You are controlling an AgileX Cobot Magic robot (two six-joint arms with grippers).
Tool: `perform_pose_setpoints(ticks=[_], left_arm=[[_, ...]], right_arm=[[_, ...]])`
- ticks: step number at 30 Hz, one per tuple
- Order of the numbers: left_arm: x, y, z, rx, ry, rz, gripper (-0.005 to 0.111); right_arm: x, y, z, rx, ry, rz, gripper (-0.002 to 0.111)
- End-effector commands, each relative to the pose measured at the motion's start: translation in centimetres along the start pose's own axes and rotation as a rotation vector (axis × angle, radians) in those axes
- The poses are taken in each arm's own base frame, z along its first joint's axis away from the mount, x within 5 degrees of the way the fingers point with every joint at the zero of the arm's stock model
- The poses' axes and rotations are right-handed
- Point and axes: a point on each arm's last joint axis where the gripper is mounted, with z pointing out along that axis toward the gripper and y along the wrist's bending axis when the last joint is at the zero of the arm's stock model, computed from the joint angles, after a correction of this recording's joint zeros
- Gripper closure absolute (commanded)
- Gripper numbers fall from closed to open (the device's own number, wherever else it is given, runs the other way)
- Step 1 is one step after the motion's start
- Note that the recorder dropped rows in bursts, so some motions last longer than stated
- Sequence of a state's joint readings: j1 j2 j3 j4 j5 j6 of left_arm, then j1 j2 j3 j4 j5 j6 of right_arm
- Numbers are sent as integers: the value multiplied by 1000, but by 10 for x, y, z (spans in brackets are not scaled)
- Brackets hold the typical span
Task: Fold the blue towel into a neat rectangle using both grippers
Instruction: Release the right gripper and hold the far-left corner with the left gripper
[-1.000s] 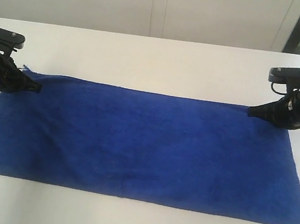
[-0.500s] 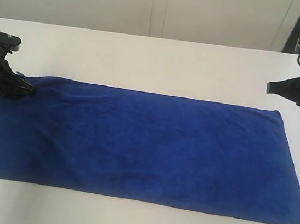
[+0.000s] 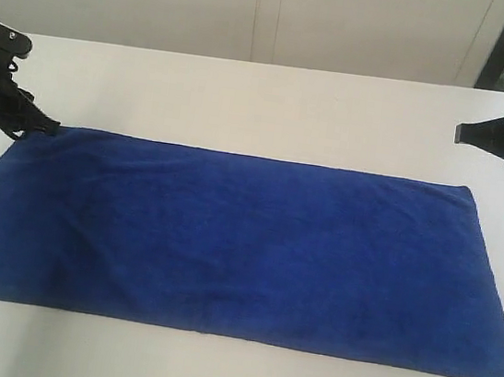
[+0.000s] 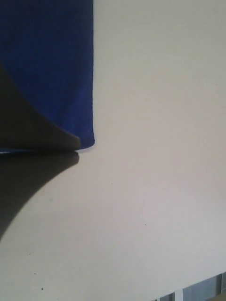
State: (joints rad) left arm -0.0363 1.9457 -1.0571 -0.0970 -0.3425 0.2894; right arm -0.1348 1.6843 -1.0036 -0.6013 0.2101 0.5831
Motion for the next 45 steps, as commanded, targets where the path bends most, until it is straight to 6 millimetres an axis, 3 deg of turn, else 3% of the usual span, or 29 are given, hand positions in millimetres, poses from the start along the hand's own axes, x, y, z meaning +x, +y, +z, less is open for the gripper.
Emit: perform_pose_setpoints(ticks=[1, 4, 21, 31, 37, 45], left_arm=[[11, -1, 7, 5, 40, -26, 94], [15, -3, 10, 9, 54, -28, 107], [34, -8, 28, 10, 91, -71, 107], [31, -6, 28, -3, 62, -68, 107], [18, -4, 9, 22, 83, -39, 107], [-12, 1, -44, 86, 134, -34, 107]], right_arm=[[0, -2, -1, 0, -7, 0, 108], [0, -2, -1, 2, -4, 0, 108], [3, -4, -1, 19, 22, 0, 108], [7, -6, -2, 48, 67, -12, 108], [7, -7, -2, 49, 68, -10, 108], [-2, -9, -27, 49, 42, 87, 108]])
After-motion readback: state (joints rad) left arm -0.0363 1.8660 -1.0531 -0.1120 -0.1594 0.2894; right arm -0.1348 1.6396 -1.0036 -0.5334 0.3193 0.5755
